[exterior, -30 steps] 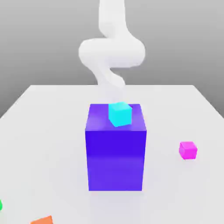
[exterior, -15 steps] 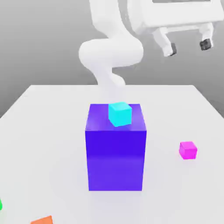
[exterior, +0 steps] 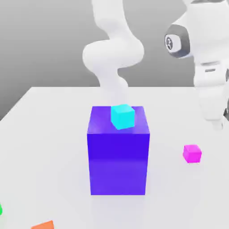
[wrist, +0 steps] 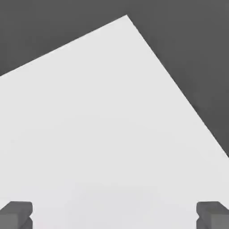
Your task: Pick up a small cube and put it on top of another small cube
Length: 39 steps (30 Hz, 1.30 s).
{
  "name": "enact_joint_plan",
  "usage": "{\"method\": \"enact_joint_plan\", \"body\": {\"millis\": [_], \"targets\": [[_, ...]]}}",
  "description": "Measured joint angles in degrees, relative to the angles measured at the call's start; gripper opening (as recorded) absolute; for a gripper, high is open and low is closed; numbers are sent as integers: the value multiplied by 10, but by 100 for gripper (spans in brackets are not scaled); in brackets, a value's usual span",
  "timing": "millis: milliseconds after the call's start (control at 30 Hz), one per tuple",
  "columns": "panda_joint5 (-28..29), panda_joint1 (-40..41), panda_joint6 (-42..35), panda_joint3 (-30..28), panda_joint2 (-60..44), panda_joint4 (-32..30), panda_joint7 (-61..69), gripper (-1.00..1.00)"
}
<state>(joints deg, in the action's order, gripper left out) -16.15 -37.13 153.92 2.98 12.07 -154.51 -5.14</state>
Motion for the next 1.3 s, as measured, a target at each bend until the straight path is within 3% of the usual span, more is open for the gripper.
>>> {"method": "enact_joint_plan", "body": {"millis": [267,467,767,1000,1033,1300], "targets": [[41,-48,62,49,-72,-58,42,0],[149,-82,109,64,-119,-99,16,0],[242,-103,176,16,-201,-82,-39,0],[262,-134,236,-19,-276,-73,-60,0],[262,-136,241,-20,-283,-72,-62,-100],[266,-134,235,-19,-276,-73,-63,-100]]}}
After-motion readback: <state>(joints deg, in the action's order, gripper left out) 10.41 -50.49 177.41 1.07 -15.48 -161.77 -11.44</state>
